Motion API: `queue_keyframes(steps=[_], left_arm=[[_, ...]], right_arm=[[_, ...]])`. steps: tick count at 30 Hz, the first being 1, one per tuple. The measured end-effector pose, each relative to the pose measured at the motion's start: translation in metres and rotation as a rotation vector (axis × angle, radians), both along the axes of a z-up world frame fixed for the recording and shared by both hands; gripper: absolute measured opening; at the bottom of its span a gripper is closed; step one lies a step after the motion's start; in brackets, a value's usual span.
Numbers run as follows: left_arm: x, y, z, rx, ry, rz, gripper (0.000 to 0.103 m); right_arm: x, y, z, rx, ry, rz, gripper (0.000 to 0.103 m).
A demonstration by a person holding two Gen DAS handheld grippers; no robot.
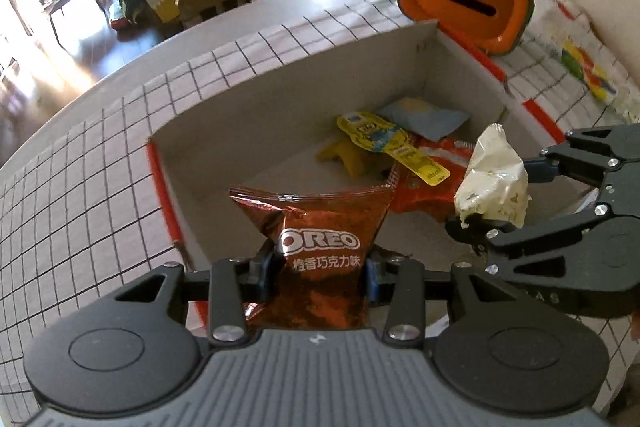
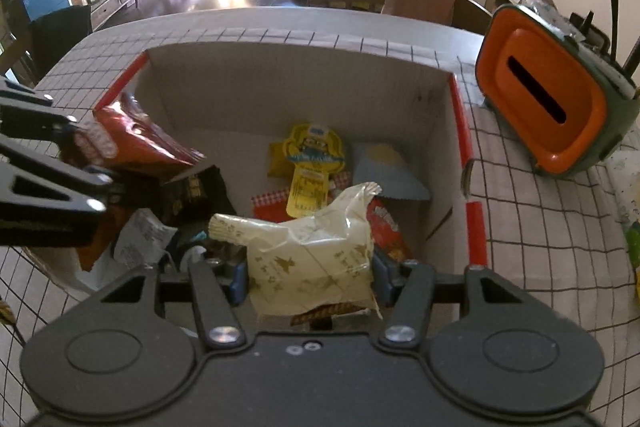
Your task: Organize snacks
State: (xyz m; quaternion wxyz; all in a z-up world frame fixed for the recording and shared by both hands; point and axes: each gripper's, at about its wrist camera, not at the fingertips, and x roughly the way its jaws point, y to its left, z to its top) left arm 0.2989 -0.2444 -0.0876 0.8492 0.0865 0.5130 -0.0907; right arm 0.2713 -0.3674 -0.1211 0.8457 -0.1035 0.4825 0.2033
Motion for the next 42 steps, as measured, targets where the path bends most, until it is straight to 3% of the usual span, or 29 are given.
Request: queue_keyframes(steps=[9,16,20,29,33,42], left_arm=[[0.002,-0.004,-0.017,0.013,0.030,0.004,0.042],[0.001,0.000,-0.022,0.003,0.029,0.016,0.056],[-0.003,0.004,-0.017,-0.014,0.010,0.026,0.065],[-0.017,0.018,0.001,-0.065,-0.047,0.050,0.074],[-0.029,0.024,0.012,-0.085,-0.079,0.053,0.075],[-0.058,0.035,0.039,-0.125,-0.152,0.076,0.076]], right_arm=[[0.007,-0.012,-0.004,0.031,0.013,0.002,0.061],[0.001,-0.015,-0.004,0.045,0.018,-0.003,0.068],[-0.003,-0.018,0.000,0.062,0.003,-0.010,0.079],[-0.015,-0.026,0.020,0.121,-0.031,-0.032,0.085],[-0.024,-0.028,0.032,0.162,-0.058,-0.046,0.101],[-0.047,-0.025,0.062,0.224,-0.122,-0.042,0.103]])
